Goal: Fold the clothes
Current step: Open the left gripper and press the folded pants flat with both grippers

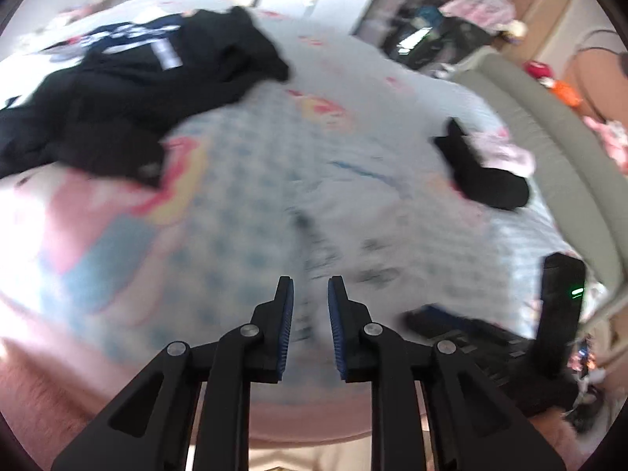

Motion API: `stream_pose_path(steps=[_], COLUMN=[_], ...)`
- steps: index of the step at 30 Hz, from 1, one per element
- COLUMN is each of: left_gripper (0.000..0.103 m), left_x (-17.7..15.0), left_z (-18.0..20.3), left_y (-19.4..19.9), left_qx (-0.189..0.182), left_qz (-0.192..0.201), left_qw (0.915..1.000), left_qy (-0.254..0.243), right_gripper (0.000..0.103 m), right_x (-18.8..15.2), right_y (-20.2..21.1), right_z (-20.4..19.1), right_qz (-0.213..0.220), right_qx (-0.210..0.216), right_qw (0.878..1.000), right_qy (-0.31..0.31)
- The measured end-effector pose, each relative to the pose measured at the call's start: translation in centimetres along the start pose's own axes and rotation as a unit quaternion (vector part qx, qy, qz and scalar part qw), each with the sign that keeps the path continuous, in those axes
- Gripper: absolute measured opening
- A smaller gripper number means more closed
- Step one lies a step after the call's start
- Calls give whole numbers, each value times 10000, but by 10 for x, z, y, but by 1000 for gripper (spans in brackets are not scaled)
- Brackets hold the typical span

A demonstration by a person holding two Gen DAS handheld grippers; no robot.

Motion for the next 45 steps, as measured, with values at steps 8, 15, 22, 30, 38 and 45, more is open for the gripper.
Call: stream_pose_path(steps=[8,15,22,30,38,45], left_gripper=[27,27,27,29,28,28], left_x=[-26,41,36,-2,18,56], left_z=[-22,5,20,-9,-11,19], left_y=[-36,-39,-91,-110,-85,-98], left_qx=[1156,319,270,723,843,243], left_qz=[-770,46,-389,-713,-500,17], left_qw=[9902,9991,9981,9943,9947,9985], left_qy=[-136,-276,-398,-328,-326,-491], right_gripper=[51,51,50,51,51,51], right_x=[-9,55,93,64,81,96], right_y=[-8,9,-42,-74,-29,-34], right_z=[-5,19,-9,3,28,22], right_qz=[-98,593,284,-161,435,568], right_qx=[48,-378,-157,-218,-485,-287], right_qw=[9999,9975,9980,9975,9974,9975], right_qy=[78,106,546,651,299,291])
Point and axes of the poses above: each gripper's, at about its wrist camera, not at the fingertips, and y roughly against the way its jaws point, z to its right, x to its top, the point moved 5 cm from there along -y, roughly the way its jaws point, and after that the axes turned 10 degrees about z, right-handed, at the moved point
